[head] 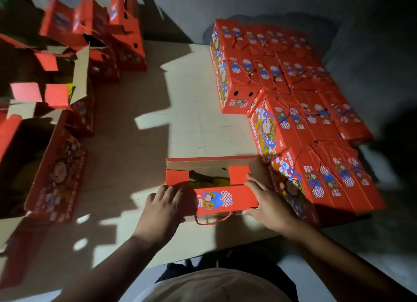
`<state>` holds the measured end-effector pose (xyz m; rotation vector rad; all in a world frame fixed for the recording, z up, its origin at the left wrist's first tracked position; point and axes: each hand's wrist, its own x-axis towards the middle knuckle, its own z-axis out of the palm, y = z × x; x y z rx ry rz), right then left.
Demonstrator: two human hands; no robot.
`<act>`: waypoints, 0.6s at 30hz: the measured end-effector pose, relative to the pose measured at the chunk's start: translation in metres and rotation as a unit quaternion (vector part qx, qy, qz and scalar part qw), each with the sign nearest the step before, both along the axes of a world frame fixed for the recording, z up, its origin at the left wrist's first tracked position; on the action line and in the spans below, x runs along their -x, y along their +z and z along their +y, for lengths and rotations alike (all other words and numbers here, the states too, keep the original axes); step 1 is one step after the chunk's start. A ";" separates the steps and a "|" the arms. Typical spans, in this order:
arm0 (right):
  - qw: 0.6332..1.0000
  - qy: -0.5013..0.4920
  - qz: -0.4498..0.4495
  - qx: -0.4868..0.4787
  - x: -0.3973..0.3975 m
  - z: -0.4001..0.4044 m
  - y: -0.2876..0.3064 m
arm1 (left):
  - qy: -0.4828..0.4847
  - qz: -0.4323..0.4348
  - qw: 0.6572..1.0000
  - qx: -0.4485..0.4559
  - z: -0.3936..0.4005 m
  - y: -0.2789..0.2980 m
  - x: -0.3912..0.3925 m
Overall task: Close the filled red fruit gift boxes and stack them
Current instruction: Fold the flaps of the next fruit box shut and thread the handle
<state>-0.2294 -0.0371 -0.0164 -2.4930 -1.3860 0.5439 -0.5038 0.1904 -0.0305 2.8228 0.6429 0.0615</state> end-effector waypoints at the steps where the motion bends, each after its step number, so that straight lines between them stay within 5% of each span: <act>1: 1.000 -0.001 0.001 0.004 0.000 0.000 0.001 | -0.005 -0.007 1.000 -0.001 0.000 0.001 0.001; 14: 0.999 0.016 -0.021 0.038 0.014 -0.004 -0.003 | 0.019 -0.017 1.000 -0.009 -0.004 -0.028 0.020; 18: 0.999 -0.009 -0.010 0.046 0.027 -0.001 -0.010 | 0.054 -0.027 0.996 0.061 -0.012 -0.028 0.019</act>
